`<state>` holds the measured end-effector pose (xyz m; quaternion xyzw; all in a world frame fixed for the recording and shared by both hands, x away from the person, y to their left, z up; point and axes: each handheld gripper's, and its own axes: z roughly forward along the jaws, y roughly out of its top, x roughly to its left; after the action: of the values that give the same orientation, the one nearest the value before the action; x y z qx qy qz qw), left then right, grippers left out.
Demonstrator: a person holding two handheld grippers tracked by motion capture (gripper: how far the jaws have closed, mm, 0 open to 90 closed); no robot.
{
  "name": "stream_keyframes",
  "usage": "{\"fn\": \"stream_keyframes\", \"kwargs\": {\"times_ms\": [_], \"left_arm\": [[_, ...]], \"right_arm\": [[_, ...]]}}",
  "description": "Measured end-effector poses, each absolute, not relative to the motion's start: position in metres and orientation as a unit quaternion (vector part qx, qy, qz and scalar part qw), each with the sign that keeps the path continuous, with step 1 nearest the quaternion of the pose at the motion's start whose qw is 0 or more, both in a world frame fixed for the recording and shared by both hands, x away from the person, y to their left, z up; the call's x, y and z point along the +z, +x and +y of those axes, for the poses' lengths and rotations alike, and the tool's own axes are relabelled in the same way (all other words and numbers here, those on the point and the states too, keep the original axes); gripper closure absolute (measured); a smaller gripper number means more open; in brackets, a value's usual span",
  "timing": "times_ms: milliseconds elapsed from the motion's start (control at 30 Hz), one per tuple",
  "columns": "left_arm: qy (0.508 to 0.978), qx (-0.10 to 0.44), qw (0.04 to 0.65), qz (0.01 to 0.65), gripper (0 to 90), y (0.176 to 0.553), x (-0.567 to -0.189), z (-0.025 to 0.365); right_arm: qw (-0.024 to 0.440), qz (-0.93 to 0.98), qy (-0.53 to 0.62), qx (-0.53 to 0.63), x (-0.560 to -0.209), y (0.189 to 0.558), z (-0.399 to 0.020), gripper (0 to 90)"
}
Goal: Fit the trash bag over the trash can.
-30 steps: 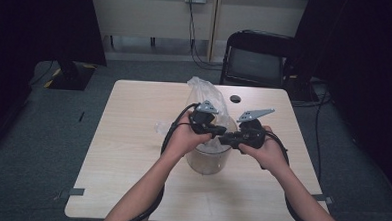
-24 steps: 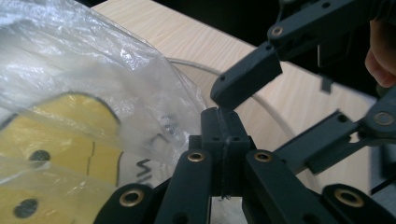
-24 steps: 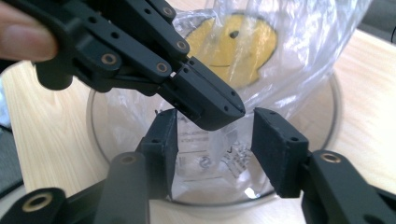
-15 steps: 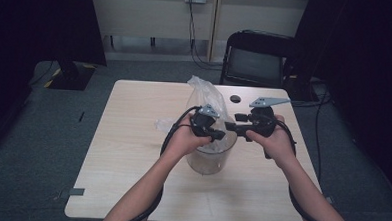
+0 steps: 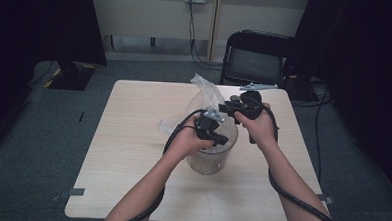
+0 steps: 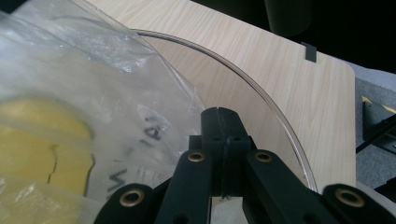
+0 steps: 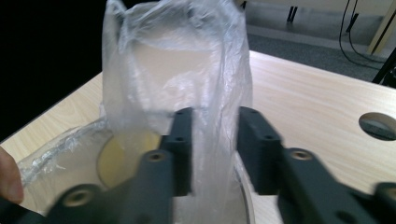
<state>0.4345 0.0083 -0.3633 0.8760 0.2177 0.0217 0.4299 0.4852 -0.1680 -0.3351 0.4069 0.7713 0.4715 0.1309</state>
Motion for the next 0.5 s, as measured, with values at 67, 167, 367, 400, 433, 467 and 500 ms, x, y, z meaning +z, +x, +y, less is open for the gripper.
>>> {"fn": "stream_keyframes", "kwargs": {"times_ms": [67, 167, 367, 400, 433, 467, 500], "left_arm": [[0.874, 0.029, 0.433, 0.219, 90.0, 0.434, -0.362, 0.012], [0.865, 0.028, 0.447, 0.228, 84.3, 0.432, -0.358, 0.018], [0.853, 0.084, 0.463, 0.226, 54.8, 0.423, -0.343, 0.036], [0.850, 0.099, 0.465, 0.228, 48.8, 0.422, -0.340, 0.040], [0.846, 0.110, 0.467, 0.233, 43.4, 0.421, -0.337, 0.044], [0.843, 0.116, 0.467, 0.240, 41.9, 0.421, -0.334, 0.048], [0.841, 0.122, 0.466, 0.247, 41.3, 0.421, -0.332, 0.052]], "right_arm": [[0.127, 0.779, 0.402, 0.465, -0.336, 0.484, -0.169, 82.7], [0.124, 0.786, 0.393, 0.462, -0.336, 0.478, -0.174, 88.9], [0.115, 0.787, 0.394, 0.461, -0.339, 0.462, -0.190, 89.8], [0.113, 0.784, 0.396, 0.465, -0.340, 0.460, -0.193, 89.8], [0.109, 0.780, 0.398, 0.470, -0.341, 0.457, -0.195, 89.8], [0.108, 0.778, 0.399, 0.474, -0.341, 0.454, -0.198, 89.7], [0.107, 0.776, 0.401, 0.476, -0.341, 0.452, -0.199, 89.7]]}}
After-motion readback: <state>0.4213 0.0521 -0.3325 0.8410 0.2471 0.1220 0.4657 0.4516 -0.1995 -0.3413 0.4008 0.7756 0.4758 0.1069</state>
